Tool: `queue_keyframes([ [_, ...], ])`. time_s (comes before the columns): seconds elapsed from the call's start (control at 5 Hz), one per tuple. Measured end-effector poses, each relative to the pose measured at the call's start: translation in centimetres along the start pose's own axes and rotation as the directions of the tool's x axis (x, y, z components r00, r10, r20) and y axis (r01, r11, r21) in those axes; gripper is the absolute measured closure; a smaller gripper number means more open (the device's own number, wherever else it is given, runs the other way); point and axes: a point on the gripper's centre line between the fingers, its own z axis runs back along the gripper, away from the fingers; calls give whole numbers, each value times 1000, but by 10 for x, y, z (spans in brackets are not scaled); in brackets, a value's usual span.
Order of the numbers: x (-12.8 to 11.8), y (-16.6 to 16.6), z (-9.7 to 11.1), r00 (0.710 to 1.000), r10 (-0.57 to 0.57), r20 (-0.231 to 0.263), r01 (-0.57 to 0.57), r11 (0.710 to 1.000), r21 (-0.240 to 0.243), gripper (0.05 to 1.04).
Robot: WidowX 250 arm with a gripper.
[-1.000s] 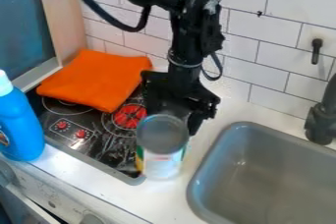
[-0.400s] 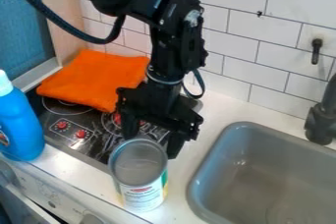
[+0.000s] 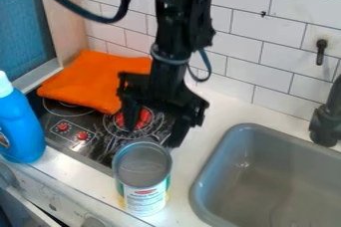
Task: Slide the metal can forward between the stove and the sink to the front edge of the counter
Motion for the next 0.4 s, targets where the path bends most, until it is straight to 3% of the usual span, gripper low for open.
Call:
queue_keyframes([
  [0.4, -1, 9, 8, 998, 0, -57, 2, 1000, 25, 83],
])
